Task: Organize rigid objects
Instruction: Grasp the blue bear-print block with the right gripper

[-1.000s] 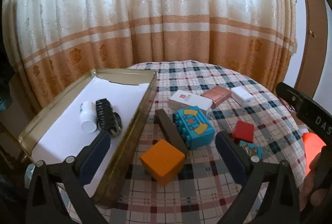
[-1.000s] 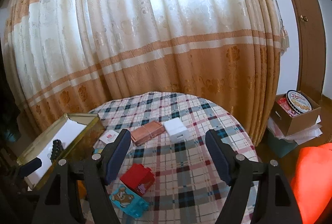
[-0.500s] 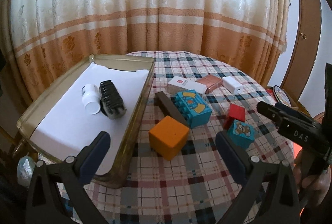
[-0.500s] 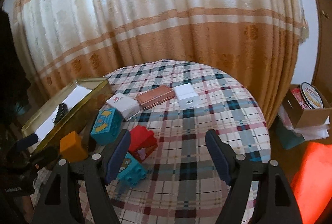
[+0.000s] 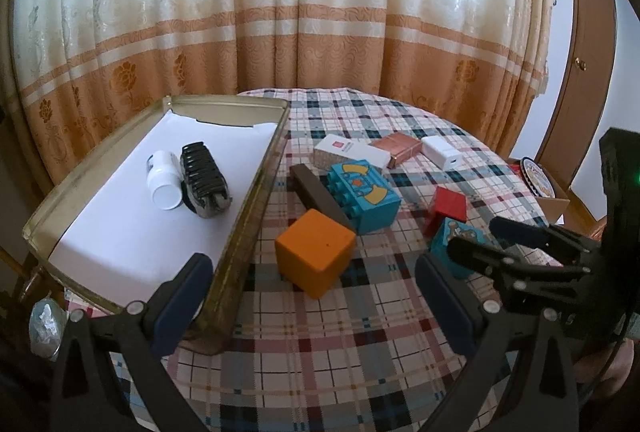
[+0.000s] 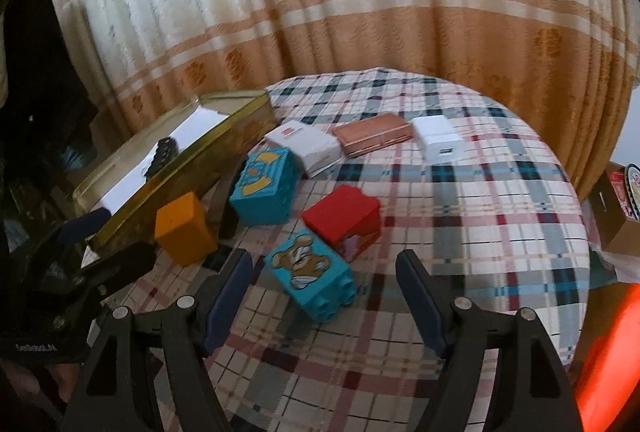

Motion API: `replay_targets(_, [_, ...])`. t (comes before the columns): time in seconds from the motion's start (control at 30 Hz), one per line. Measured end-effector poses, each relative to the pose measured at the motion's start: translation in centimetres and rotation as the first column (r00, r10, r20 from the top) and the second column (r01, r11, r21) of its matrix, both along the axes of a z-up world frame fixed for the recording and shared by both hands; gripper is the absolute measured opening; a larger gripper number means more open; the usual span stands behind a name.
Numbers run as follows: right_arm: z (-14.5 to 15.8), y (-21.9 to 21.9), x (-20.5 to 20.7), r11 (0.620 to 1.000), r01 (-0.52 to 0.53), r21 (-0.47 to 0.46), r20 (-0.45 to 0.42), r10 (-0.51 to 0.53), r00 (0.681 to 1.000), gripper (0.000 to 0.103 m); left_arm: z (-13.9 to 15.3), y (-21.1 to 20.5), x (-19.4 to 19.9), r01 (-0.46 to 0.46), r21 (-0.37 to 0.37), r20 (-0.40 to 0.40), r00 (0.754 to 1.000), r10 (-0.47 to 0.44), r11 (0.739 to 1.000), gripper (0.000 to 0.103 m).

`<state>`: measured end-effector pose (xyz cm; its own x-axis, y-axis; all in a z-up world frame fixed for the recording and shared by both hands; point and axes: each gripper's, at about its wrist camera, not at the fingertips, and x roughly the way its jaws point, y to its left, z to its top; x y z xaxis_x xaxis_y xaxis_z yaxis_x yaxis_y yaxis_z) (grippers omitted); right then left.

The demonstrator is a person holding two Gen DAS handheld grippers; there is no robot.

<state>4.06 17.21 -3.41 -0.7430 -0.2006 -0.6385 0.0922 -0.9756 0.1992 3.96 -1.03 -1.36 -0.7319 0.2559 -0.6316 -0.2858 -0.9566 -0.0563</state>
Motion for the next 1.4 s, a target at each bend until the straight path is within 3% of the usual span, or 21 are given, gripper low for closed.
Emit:
replay_targets(0.23, [-0.2,-0.5,-0.3,1.0,-0.009,0.013,0.025,0.009,1.0,0.076,0.3,-1.5,1.3,0.032,0.062,-0.053,0.998,-0.029,0.998,0.102])
replay_targets(0.4, [-0.6,-1.0,-1.1,0.999,-0.044,0.023,0.076,0.042,0.996,0.057,0.9,-1.6,1.9,0.093,0.117,-0.085,0.993,-0.083,0.989,0.102])
replay_targets(0.6, [-1.2,-1.0,-1.4,0.998,-0.06,0.003,0.101,0.06,0.993,0.039,0.7,0.6,2.4,0.19,0.082,-0.091,0.979,-0.183,0.978,0.102])
replay_targets(0.77, [-1.1,-0.6,-1.2,0.999,-0.048,-0.02,0.087,0.049,0.995,0.037,0.6,1.4,1.8,0.196,0.063,-0.077,0.978,-0.191,0.978,0.102])
replay_targets(0.93, [-1.0,0.5,-1.0,0.998,-0.009,-0.068,0.078,0.014,0.997,0.037,-0.1,1.5,-0.6,0.177,0.122,0.006,0.984,-0.179,0.977,0.102])
replay_targets(1.2, [-0.4,1.2,-0.8,1.0,-0.005,-0.011,0.079,0.006,0.997,0.037,-1.0,3.5,-2.1,0.185,0.063,0.036,0.982,-0.188,0.981,0.101])
replay_targets(1.3, [-0.4,1.4,-0.7,1.0,-0.001,-0.003,0.082,0.002,0.997,0.037,-0.6,4.1,-1.9,0.229,0.068,0.034,0.972,-0.232,0.971,0.088])
replay_targets(1.4, [-0.7,1.9,-0.8,1.0,0.014,-0.018,0.096,-0.012,0.995,0.037,-0.7,4.6,-1.5,0.263,0.045,0.037,0.964,-0.265,0.964,0.086])
